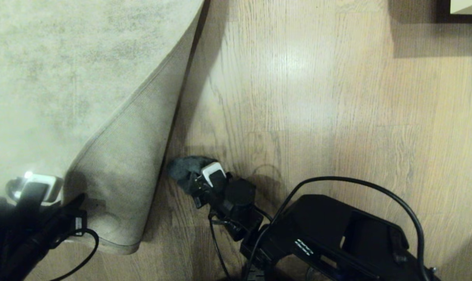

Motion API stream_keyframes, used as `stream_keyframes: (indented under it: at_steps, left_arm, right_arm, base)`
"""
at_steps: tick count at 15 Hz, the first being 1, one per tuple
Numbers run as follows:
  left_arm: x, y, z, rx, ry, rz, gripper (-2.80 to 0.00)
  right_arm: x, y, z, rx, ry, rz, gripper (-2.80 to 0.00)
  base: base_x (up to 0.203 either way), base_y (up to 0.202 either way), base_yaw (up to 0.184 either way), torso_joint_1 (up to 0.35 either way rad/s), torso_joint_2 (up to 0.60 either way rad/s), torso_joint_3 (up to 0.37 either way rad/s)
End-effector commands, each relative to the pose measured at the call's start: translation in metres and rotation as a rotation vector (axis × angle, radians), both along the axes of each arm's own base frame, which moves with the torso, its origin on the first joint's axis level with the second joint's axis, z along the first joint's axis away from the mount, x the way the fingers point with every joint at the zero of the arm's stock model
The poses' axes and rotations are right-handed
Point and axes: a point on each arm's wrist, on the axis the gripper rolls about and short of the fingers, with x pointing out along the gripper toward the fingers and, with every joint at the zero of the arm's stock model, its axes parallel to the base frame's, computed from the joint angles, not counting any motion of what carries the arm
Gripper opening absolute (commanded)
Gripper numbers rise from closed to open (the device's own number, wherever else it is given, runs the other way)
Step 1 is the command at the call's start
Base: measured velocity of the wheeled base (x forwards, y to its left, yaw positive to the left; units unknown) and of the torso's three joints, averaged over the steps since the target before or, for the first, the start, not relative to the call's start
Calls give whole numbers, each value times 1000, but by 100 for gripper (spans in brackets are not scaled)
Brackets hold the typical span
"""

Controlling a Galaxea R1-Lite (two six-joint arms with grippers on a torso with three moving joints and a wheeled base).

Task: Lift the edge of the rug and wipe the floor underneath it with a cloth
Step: Wipe the floor under the carpet with a rag

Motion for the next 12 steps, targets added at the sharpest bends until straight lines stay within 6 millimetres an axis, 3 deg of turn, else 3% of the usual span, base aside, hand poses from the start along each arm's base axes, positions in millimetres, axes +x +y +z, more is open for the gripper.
stream_keyframes:
  at_steps: [1,5,12]
  left_arm:
    - [1,0,4,10,-46,1,-280]
    - [1,0,5,11,-47,0,-280]
    - [1,1,5,10,-49,4,-280]
  right_arm:
    - [14,-6,15,36,-36,-32,-280]
    - [33,-19,44,53,-90,-82,-280]
    - [35,-38,100,103,-161,-117,-280]
  base:
    - [0,0,0,0,0,0]
    - [0,0,0,0,0,0]
    - [0,0,0,0,0,0]
